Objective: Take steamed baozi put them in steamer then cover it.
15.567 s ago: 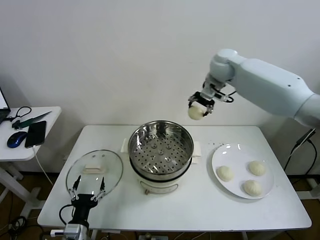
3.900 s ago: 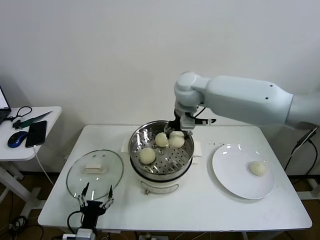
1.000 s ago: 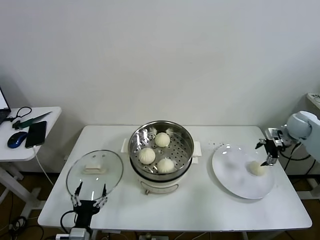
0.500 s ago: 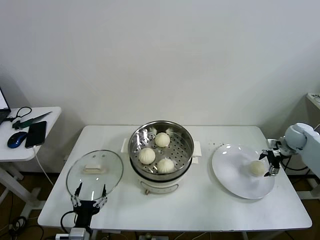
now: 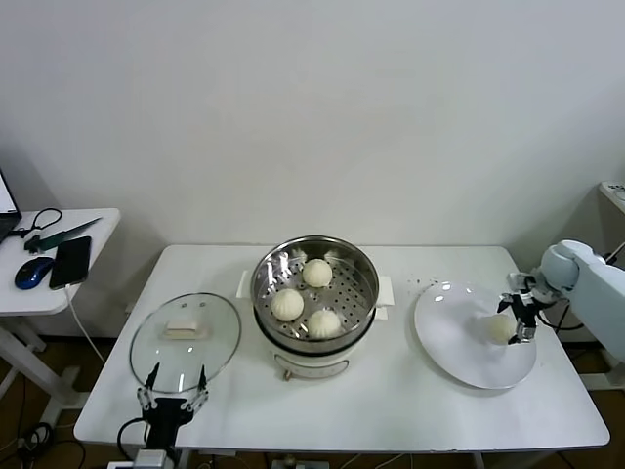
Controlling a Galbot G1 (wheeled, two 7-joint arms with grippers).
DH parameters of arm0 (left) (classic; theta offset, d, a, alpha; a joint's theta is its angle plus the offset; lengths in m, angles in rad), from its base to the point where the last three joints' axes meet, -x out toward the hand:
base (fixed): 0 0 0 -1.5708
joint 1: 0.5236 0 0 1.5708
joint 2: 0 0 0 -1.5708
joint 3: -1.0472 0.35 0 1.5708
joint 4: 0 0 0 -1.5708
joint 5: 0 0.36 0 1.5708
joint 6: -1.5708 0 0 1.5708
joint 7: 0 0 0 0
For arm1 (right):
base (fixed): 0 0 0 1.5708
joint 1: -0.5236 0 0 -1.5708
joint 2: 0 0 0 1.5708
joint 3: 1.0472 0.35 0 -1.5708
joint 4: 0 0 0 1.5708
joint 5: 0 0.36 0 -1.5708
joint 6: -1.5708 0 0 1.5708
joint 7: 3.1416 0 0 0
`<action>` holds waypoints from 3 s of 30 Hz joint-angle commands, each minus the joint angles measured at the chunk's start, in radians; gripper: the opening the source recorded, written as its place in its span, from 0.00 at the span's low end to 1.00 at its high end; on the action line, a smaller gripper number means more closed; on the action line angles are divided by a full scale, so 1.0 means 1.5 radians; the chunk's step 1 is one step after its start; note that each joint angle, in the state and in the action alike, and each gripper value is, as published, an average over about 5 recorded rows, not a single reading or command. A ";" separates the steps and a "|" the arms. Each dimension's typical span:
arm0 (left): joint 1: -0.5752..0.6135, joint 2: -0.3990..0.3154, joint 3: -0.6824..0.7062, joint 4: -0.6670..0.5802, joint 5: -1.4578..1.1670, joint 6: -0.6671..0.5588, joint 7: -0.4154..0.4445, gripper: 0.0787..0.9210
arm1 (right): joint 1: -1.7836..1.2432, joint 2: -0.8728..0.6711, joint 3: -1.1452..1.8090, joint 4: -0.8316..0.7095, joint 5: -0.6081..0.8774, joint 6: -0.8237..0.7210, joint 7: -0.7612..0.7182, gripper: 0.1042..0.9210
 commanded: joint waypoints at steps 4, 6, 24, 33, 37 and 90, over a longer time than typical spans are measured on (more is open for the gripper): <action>0.006 0.000 0.003 -0.011 0.000 -0.002 -0.002 0.88 | 0.005 0.025 -0.010 -0.028 -0.023 0.017 0.000 0.87; 0.007 0.000 0.003 -0.012 -0.001 -0.002 -0.002 0.88 | 0.005 0.026 -0.010 -0.028 -0.022 0.016 0.000 0.84; 0.013 -0.004 0.012 -0.021 0.001 -0.005 -0.001 0.88 | 0.258 -0.026 -0.265 0.082 0.252 -0.064 0.021 0.77; 0.013 -0.008 0.037 -0.034 -0.002 -0.016 -0.015 0.88 | 0.558 0.044 -0.552 0.178 0.519 -0.128 0.053 0.77; 0.010 -0.008 0.053 -0.040 0.001 -0.016 -0.015 0.88 | 0.626 0.098 -0.611 0.221 0.606 -0.162 0.066 0.77; -0.015 0.000 0.071 -0.014 -0.022 -0.032 -0.021 0.88 | 0.521 0.327 -0.730 0.306 0.717 -0.263 0.199 0.79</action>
